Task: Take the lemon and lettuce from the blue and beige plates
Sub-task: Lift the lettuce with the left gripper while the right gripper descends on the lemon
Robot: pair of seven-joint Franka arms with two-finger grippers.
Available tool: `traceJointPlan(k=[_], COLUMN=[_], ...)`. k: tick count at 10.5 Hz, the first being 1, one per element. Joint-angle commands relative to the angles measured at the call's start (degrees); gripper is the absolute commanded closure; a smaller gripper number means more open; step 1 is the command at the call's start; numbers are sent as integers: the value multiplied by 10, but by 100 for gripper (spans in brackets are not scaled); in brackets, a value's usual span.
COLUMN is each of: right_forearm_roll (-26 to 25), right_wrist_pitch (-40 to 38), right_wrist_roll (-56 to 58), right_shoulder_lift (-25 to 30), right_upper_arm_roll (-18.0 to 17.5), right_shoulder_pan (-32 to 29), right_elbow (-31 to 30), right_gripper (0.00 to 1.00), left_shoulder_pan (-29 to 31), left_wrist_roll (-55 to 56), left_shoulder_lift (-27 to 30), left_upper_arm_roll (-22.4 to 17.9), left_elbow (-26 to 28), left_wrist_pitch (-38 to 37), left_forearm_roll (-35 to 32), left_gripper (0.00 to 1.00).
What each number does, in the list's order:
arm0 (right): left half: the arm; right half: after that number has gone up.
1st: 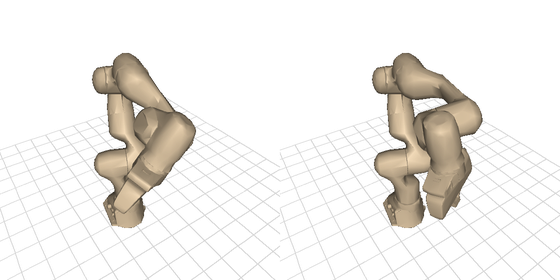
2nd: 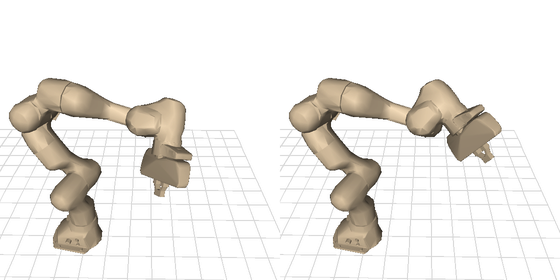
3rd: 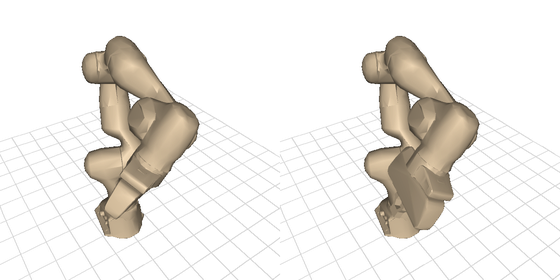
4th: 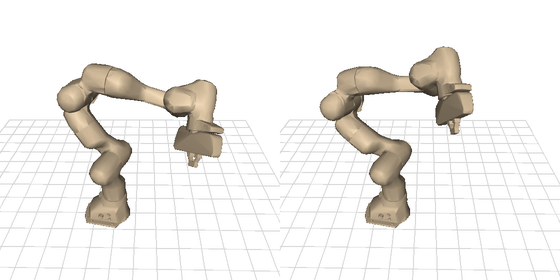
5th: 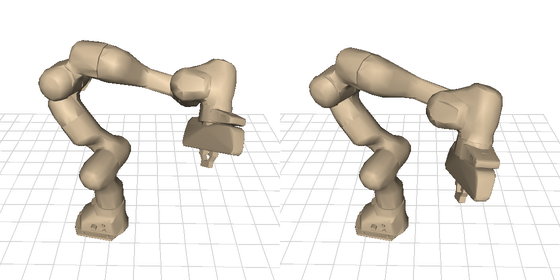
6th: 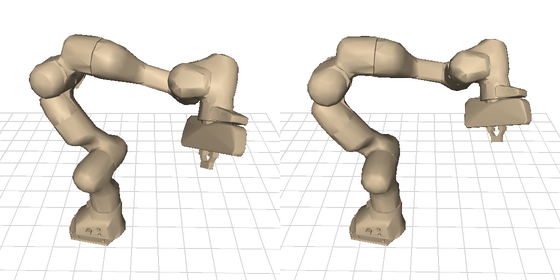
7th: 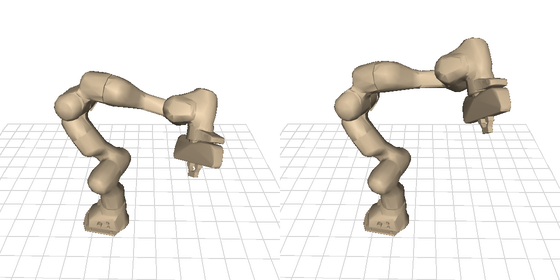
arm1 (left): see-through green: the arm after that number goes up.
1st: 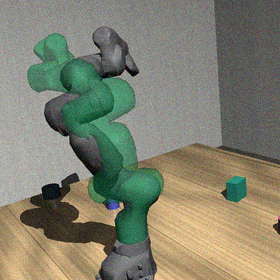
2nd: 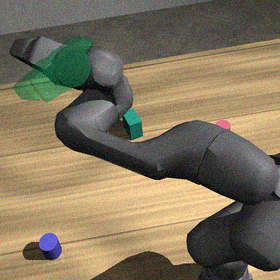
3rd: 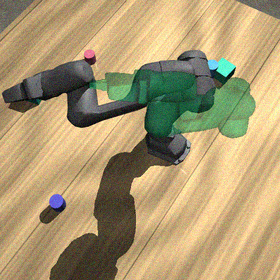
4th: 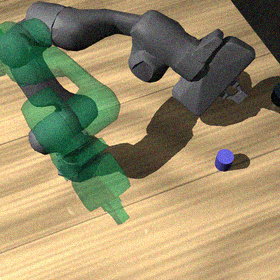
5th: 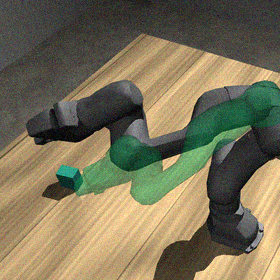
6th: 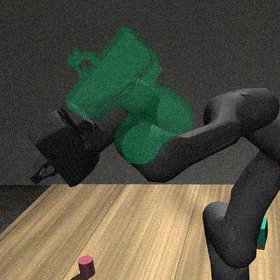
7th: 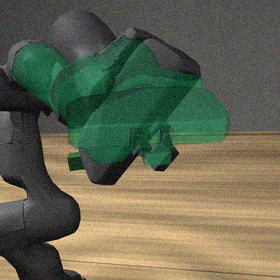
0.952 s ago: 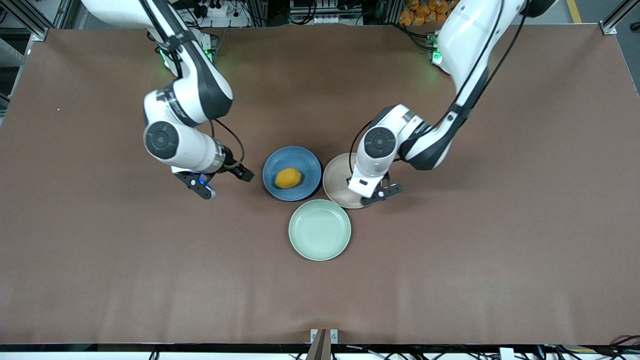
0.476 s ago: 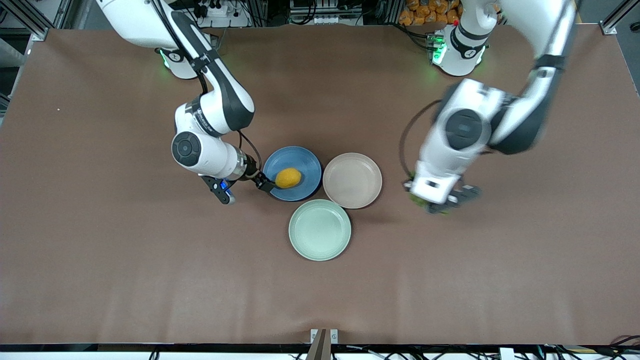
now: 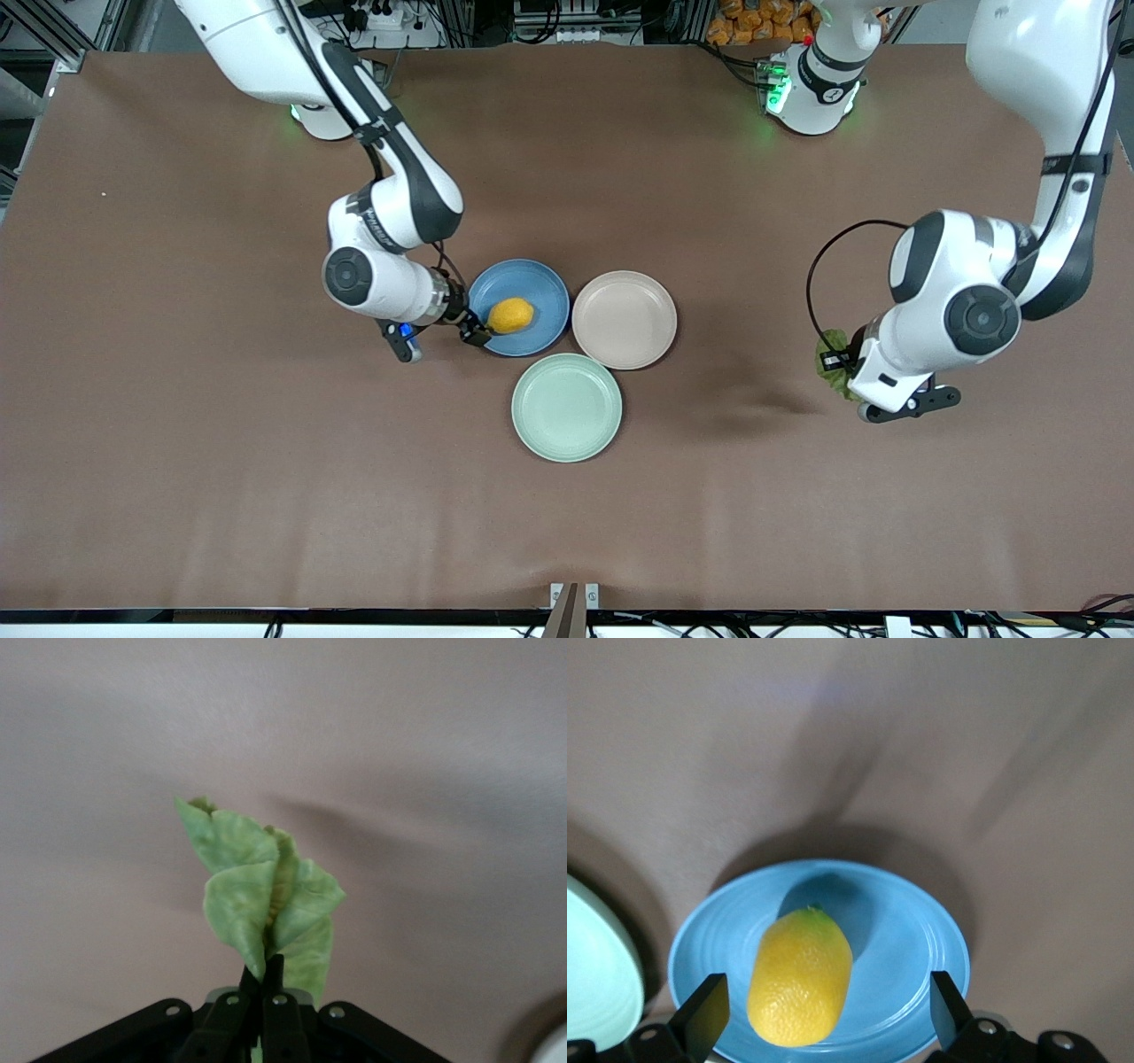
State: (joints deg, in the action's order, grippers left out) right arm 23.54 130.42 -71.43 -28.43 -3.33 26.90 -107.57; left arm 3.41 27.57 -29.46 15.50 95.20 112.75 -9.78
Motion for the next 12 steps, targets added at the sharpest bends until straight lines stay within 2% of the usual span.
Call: traceJointPlan(k=[1,2,3,4,8,9,10,11,12], right_forearm_roll=[5,1,-13,-31,-42,-45,-53,-63,-80], right_wrist_pitch=[37,67,79,80,89,89,89,89,89], right_wrist_roll=[-46,-69,-86,-89,-89,-89,-90,-90,-90], right_shoulder_lift=[-18,-32,-39,-42,-50,-50,-49,-50,-50], right_upper_arm_roll=[5,9,16,19,29,30,30,31,31], right_shoulder_pan=[27,53,67,73,87,88,88,90,91], right_elbow=[4,4,5,5,6,6,6,5,5], right_gripper=[0,0,0,0,0,16,75,100,100], left_shoulder_pan=[27,33,33,33,27,27,27,26,27], left_wrist_roll=[-6,-14,-15,-14,-8,-10,-16,-33,-69], left_shoulder_lift=[-52,-57,-60,-60,2,24,50,75,101], left_upper_arm_roll=[7,8,8,8,13,14,15,15,15], left_elbow=[-7,-7,-7,-8,-20,-34,-49,-62,-64], left_wrist_pitch=[29,31,32,32,-6,-34,-68,-88,-100], left_forearm_roll=[-16,-16,-16,-15,-14,-15,-14,-14,-15], left_gripper=[100,94,50,0,0,0,0,0,0])
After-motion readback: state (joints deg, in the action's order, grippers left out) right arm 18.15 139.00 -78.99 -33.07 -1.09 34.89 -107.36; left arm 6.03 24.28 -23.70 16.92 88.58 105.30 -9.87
